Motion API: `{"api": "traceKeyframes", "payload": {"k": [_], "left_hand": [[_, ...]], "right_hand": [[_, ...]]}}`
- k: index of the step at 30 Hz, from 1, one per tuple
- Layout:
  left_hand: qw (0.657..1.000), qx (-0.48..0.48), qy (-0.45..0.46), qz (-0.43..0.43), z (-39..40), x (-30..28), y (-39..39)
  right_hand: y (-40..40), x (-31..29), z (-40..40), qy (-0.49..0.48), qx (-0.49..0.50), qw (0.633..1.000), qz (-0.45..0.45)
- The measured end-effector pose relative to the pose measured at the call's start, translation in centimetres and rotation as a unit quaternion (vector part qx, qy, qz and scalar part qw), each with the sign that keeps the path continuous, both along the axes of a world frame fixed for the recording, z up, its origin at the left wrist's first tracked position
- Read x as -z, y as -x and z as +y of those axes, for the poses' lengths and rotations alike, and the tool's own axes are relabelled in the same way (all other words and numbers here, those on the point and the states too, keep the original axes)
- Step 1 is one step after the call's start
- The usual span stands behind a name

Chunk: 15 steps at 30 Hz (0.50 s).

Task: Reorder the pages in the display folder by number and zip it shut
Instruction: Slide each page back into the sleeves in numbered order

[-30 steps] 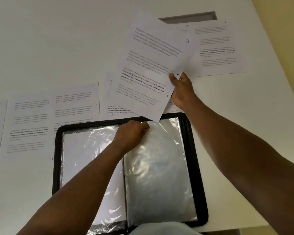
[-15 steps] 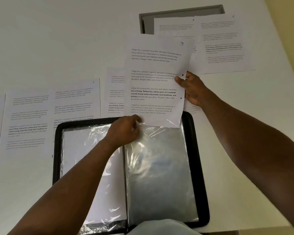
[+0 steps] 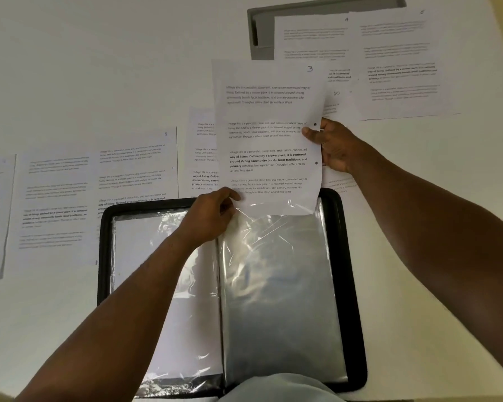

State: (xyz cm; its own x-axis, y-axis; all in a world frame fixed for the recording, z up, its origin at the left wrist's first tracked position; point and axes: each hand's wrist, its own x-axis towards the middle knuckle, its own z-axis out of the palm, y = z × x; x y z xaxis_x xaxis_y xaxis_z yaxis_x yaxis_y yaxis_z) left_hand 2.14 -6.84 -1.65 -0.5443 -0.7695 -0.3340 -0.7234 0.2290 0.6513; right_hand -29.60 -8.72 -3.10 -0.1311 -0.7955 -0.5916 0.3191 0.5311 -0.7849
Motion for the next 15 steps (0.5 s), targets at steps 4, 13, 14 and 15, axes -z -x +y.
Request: {"api": "traceKeyframes", "payload": {"k": [4,13,14,15], "left_hand": [[1.0,-0.009,-0.009,0.006,-0.1,0.2,-0.4],[0.999,-0.033,-0.01,0.032,-0.5,0.7,-0.2],[0.999,-0.036,-0.009,0.03,-0.6,0.7,-0.1],[0.999,-0.039,-0.009,0.028,-0.6,0.7,-0.1]], "right_hand": [[0.7,0.3,-0.6,-0.015,-0.017,1.0,0.004],[-1.6,0.5,-1.3,-0.03,-0.136,0.99,0.003],[-1.8,0.7,-1.2,-0.032,-0.147,0.989,0.006],[-1.9,0.9,-1.1,-0.032,-0.152,0.988,0.007]]}}
